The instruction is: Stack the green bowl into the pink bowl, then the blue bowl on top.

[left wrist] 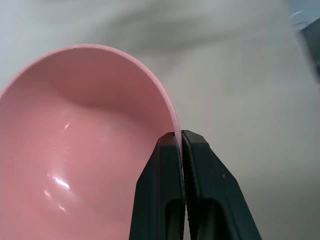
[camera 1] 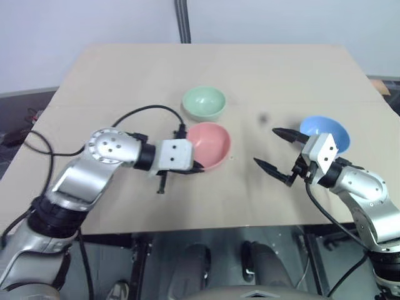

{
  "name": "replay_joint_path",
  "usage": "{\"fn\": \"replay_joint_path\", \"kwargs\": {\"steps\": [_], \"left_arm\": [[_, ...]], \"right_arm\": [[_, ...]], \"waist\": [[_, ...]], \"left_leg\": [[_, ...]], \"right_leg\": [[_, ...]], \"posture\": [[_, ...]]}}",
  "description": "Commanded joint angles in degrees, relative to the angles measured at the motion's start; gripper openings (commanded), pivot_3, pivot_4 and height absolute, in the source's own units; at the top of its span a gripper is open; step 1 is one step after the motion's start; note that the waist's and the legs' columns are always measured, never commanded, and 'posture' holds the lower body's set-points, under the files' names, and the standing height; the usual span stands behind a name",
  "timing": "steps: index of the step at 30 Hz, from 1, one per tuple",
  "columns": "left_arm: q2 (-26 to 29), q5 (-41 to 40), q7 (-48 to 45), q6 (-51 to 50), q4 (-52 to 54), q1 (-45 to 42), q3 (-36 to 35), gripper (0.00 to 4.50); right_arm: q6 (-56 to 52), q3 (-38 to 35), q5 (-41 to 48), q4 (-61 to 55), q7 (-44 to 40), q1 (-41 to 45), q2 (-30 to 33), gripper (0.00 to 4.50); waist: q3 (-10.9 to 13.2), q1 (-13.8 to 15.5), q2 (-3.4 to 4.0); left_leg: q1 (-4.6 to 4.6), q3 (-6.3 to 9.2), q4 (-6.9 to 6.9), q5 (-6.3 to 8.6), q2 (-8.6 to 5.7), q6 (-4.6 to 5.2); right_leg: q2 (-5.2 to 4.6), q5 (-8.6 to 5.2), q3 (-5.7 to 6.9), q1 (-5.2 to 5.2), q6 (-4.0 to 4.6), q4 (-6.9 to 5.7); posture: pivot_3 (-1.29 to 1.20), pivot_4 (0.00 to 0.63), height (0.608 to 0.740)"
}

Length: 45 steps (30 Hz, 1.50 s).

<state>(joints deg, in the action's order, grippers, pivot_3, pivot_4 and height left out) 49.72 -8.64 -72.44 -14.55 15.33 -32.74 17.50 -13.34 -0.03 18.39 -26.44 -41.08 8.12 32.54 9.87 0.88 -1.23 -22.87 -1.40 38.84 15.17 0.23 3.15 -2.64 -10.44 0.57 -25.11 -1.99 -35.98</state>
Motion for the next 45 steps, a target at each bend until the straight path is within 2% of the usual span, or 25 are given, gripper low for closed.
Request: {"fn": "replay_joint_path", "kwargs": {"steps": [1, 2, 5, 8, 9, 11, 14, 17, 21, 24, 28, 34, 37, 38, 39, 45], "left_arm": [[-3.84, 3.83, -1.17, 5.90, -5.56, -3.26, 4.14, 0.05], [-5.26, 3.69, -1.41, 6.09, -6.70, -3.98, 4.65, 0.05], [-7.91, 3.64, -1.76, 6.18, -8.53, -5.37, 4.87, 0.94], [-8.47, 3.66, -0.98, 6.16, -8.54, -5.26, 3.56, 2.21], [-8.51, 3.71, -0.52, 5.98, -8.29, -5.15, 3.08, 2.76], [-7.31, 1.86, 0.28, 2.81, -6.41, -5.44, -0.07, 3.67], [-3.83, -0.33, 0.99, -2.72, -3.98, -6.07, -5.45, 3.67], [-0.13, 0.19, 2.04, -2.89, -4.93, -6.59, -9.54, 3.67], [2.49, 11.38, 6.37, 9.59, -22.70, -15.59, -6.78, 3.67], [-0.46, 17.83, 8.54, 19.76, -36.15, -22.67, -1.95, 3.67], [-7.28, 26.67, 14.66, 30.20, -53.70, -31.90, 3.98, 3.67], [-15.18, 33.30, 19.08, 40.41, -72.28, -38.97, 9.41, 3.67], [-17.07, 36.47, 21.71, 43.13, -77.99, -41.42, 11.22, 3.67], [-17.56, 36.62, 21.51, 43.75, -79.31, -41.98, 11.31, 3.17], [-18.04, 36.83, 21.37, 44.05, -80.46, -42.46, 11.45, 2.96], [-19.93, 37.07, 21.51, 45.41, -83.94, -43.28, 10.86, 0.03]], "right_arm": [[0.84, -1.56, -0.24, -2.73, 0.87, -0.42, 0.39, 4.50], [0.80, -1.57, -0.34, -2.88, 1.04, -0.54, 0.41, 4.50], [0.46, -1.65, -0.58, -3.80, 1.66, -1.16, 0.40, 4.50], [0.14, -1.90, -0.39, -4.56, 1.93, -1.73, 0.58, 4.50], [0.08, -1.96, -0.31, -4.74, 1.96, -1.90, 0.65, 4.50], [-0.21, -1.91, 0.05, -4.75, 1.95, -1.91, 0.63, 4.50], [-0.41, -1.35, 0.43, -3.76, 1.74, -0.92, 0.28, 4.50], [-0.32, -0.49, 0.63, -2.39, 1.11, 0.63, -0.03, 4.50], [-1.11, 0.66, 1.38, -0.83, 0.00, 3.24, -0.49, 4.50], [-1.58, 0.64, 1.65, -0.89, -0.25, 3.77, -0.47, 4.50], [-2.93, 0.17, 1.63, -2.26, 1.01, 2.99, -0.47, 4.50], [-6.25, -1.37, 1.38, -6.98, 4.48, -0.66, -0.37, 4.50], [-7.30, -2.47, 1.08, -9.44, 5.93, -2.76, -0.10, 4.50], [-7.70, -2.92, 1.09, -10.14, 6.40, -3.32, -0.06, 4.50], [-8.10, -3.42, 1.13, -10.84, 6.85, -3.90, 0.01, 4.50], [-9.19, -5.32, 1.02, -13.11, 8.26, -6.35, 0.47, 4.50]], "waist": [[0.00, -0.09, 0.00], [0.00, -0.11, 0.00], [0.01, -0.23, -0.01], [0.00, -0.23, -0.01], [0.00, -0.20, -0.01], [0.01, -0.16, -0.01], [0.02, -0.42, -0.02], [0.02, -0.40, -0.02], [0.04, 0.10, -0.06], [0.03, 0.13, -0.06], [0.03, 0.34, -0.08], [0.05, -0.19, -0.11], [0.05, -0.25, -0.11], [0.05, -0.30, -0.11], [0.05, -0.27, -0.11], [0.05, -0.11, -0.12]], "left_leg": [[0.00, 0.01, 0.04, 0.00, 0.00, 0.00], [0.00, -0.01, 0.05, 0.00, 0.00, 0.01], [-0.03, 0.00, 0.12, 0.01, 0.01, 0.01], [-0.03, 0.02, 0.12, 0.01, 0.04, 0.02], [-0.02, 0.02, 0.12, 0.01, 0.04, 0.02], [-0.02, 0.03, 0.15, 0.01, 0.05, 0.02], [-0.05, 0.04, 0.24, 0.02, 0.08, 0.03], [0.00, 0.05, 0.24, 0.02, 0.09, 0.03], [-0.02, 0.09, 0.33, 0.02, 0.05, 0.03], [0.01, 0.11, 0.36, 0.02, -0.02, 0.03], [-0.04, 0.10, 0.38, 0.07, -0.10, 0.11], [-0.30, 0.04, 0.41, 0.13, -0.12, 0.23], [-0.58, 0.07, 0.46, 0.14, -0.12, 0.23], [-0.66, 0.08, 0.49, 0.14, -0.12, 0.23], [-0.75, 0.09, 0.54, 0.14, -0.12, 0.23], [-0.82, 0.10, 0.64, 0.14, -0.12, 0.24]], "right_leg": [[0.00, 0.00, 0.00, 0.02, 0.00, 0.00], [0.00, 0.01, -0.02, 0.02, -0.02, 0.00], [0.02, 0.05, -0.02, 0.01, -0.01, -0.01], [0.04, 0.09, -0.03, 0.00, 0.05, -0.03], [0.04, 0.08, -0.03, 0.01, 0.04, -0.03], [0.04, 0.05, -0.03, 0.02, -0.02, -0.03], [0.04, 0.03, -0.02, 0.02, -0.05, -0.07], [0.05, 0.01, -0.01, 0.01, -0.06, -0.16], [0.03, 0.01, 0.04, 0.04, -0.07, -0.19], [0.04, 0.01, 0.05, 0.09, -0.06, -0.20], [-0.06, 0.12, 0.03, 0.11, 0.10, -0.22], [-0.07, 0.15, 0.04, -0.08, 0.08, -0.07], [-0.06, 0.19, 0.06, -0.31, 0.03, -0.08], [-0.05, 0.21, 0.06, -0.39, 0.01, -0.09], [-0.05, 0.22, 0.06, -0.49, -0.01, -0.13], [-0.08, 0.23, 0.09, -0.51, -0.03, -0.18]], "posture": [[0.00, 0.150, 0.740], [0.00, 0.150, 0.740], [0.00, 0.150, 0.740], [0.00, 0.150, 0.740], [0.00, 0.150, 0.740], [0.00, 0.150, 0.740], [0.00, 0.150, 0.740], [0.00, 0.150, 0.740], [0.00, 0.150, 0.740], [0.00, 0.150, 0.740], [0.00, 0.150, 0.740], [0.00, 0.150, 0.740], [0.00, 0.150, 0.740], [0.00, 0.150, 0.740], [0.00, 0.150, 0.740], [0.00, 0.150, 0.740]]}}
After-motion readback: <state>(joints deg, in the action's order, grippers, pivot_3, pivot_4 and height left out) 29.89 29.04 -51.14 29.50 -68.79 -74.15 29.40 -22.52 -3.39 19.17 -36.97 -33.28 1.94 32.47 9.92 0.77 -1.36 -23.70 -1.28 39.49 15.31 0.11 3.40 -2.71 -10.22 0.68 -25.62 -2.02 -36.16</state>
